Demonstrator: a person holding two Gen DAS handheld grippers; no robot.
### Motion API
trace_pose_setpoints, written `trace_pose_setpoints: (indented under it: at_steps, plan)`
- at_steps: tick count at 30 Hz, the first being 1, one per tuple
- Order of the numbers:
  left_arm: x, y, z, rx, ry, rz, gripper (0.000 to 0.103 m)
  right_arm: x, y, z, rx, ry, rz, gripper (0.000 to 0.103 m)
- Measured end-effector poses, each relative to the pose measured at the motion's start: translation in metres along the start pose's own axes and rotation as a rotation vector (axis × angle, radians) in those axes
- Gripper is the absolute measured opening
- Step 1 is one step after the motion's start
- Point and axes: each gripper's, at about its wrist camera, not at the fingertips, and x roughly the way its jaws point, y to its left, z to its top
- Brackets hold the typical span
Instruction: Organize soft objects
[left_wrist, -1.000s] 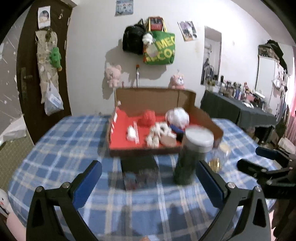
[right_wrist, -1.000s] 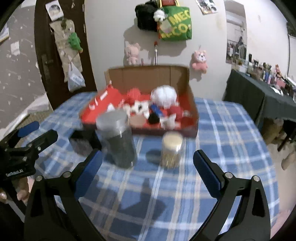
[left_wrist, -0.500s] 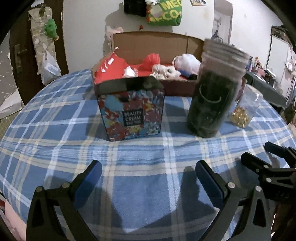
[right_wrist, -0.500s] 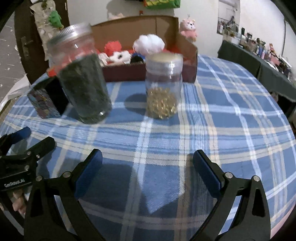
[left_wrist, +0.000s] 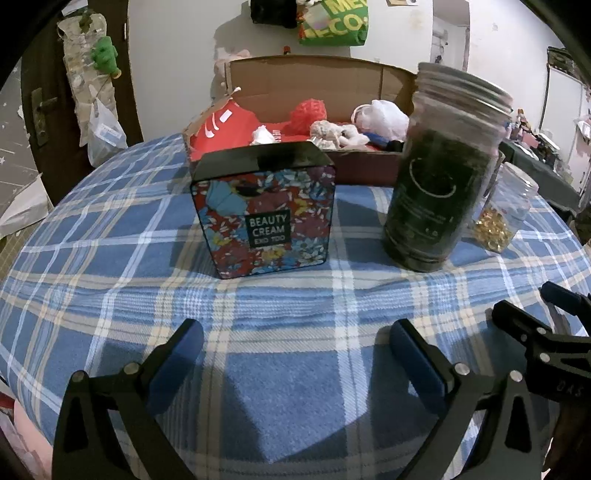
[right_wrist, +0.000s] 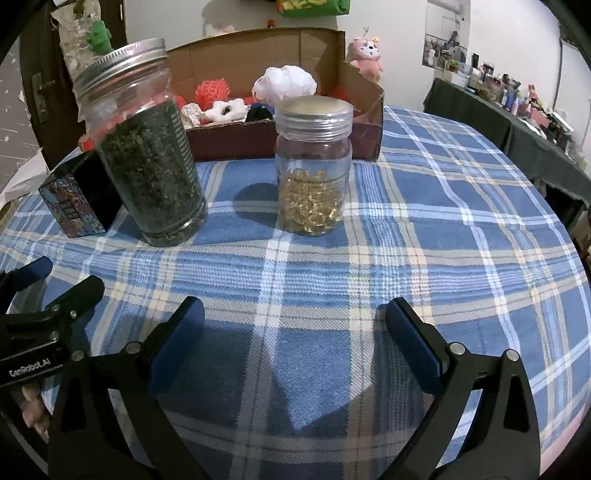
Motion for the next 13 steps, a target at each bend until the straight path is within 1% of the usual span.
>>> trace_pose_setpoints:
  at_steps: [13]
  plan:
    - [0.0024,0.0011,0.0009,0.001,0.0,0.002,0.103,-0.0005,-0.0005,-0.0007,-0.001,0.001,-0.002,0.1]
